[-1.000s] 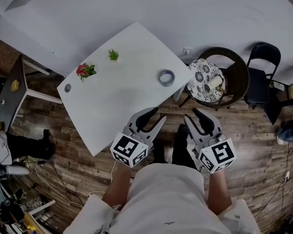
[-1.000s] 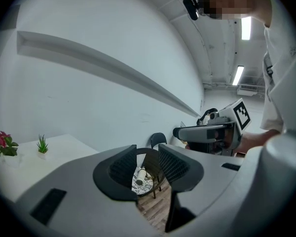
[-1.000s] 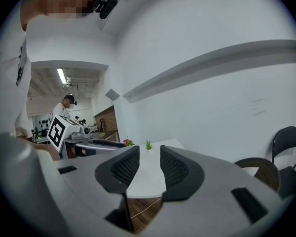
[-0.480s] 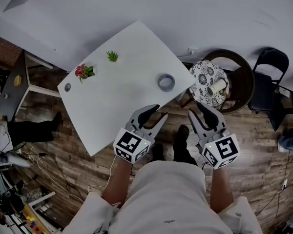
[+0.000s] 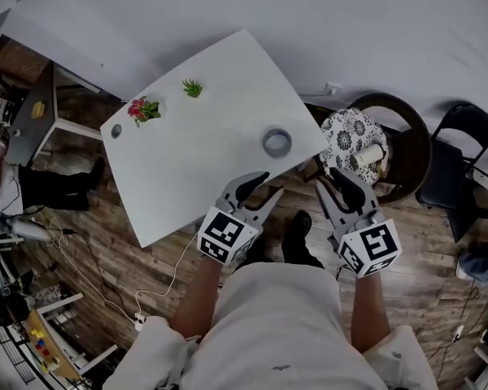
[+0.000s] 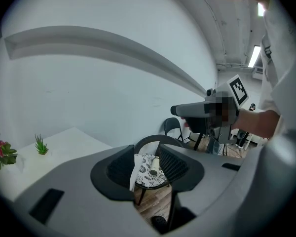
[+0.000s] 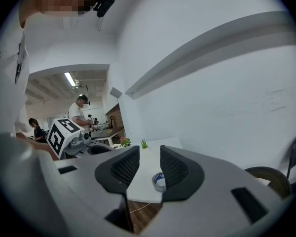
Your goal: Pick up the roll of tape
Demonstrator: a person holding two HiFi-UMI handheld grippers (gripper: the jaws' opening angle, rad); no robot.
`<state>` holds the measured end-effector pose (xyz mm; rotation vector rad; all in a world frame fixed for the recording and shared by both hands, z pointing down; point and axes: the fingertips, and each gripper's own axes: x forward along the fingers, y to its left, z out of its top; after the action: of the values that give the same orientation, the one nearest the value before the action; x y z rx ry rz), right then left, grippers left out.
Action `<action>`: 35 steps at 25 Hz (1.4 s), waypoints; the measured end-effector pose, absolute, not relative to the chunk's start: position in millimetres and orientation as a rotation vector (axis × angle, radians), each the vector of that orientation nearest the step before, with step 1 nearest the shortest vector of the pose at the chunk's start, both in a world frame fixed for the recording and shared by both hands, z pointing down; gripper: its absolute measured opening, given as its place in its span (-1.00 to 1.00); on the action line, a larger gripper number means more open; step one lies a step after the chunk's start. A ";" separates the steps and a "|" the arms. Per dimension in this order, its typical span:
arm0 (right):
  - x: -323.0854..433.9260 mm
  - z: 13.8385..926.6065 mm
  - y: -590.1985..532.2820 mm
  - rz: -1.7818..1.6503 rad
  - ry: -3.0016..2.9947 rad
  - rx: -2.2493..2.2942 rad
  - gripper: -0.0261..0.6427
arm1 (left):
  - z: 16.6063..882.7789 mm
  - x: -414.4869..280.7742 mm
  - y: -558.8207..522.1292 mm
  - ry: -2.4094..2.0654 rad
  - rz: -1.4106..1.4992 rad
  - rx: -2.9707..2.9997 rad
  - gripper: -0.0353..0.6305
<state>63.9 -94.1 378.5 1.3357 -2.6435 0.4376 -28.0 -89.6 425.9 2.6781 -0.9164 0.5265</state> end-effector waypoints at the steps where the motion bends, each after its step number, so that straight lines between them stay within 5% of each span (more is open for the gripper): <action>1: 66.0 379.9 -98.0 0.440 -2.649 1.318 -0.51 | 428.2 -25.8 -91.9 -0.933 0.535 2.671 -0.44; 35: 85.5 419.0 -116.5 0.488 -2.674 1.041 -0.50 | 525.2 5.3 -113.0 -1.036 0.965 2.525 -0.44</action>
<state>85.5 -116.5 419.0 1.0415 -2.6741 0.4882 5.3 -113.0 525.2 2.5246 -1.0356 0.9650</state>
